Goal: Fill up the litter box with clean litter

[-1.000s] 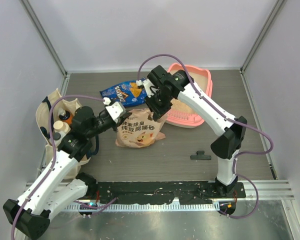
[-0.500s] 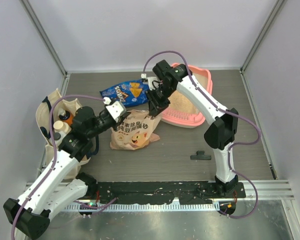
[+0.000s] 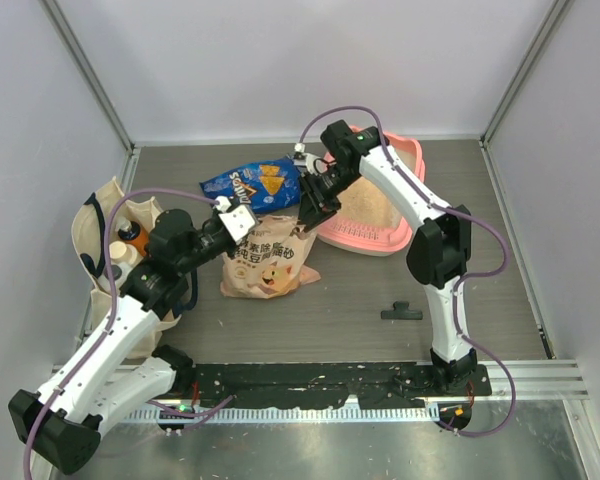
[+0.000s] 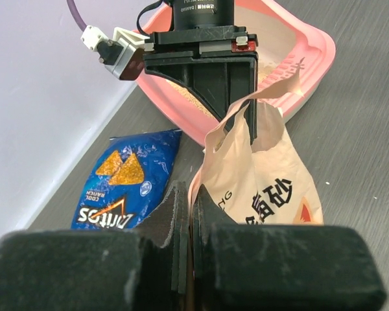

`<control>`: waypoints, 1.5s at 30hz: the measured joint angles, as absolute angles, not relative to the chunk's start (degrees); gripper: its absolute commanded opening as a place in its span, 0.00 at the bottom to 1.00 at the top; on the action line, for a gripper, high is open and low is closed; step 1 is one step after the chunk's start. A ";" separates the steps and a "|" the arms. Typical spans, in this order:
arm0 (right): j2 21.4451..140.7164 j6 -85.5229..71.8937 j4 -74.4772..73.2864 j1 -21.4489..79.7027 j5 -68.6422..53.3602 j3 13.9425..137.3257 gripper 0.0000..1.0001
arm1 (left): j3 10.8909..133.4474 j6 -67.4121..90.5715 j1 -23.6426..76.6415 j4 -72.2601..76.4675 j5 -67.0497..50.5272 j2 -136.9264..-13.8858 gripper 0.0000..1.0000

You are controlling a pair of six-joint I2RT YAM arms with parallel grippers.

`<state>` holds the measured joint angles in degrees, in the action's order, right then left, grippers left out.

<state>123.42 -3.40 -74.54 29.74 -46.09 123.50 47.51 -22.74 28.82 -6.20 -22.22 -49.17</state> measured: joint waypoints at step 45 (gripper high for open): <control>102.37 8.05 -55.05 12.82 -72.38 88.86 0.02 | 54.24 -30.13 29.74 -17.87 -19.90 -50.19 0.00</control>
<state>102.37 8.05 -55.05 12.82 -72.38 88.86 54.24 -30.13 29.74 -17.87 -19.90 -50.19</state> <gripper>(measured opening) 0.307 0.044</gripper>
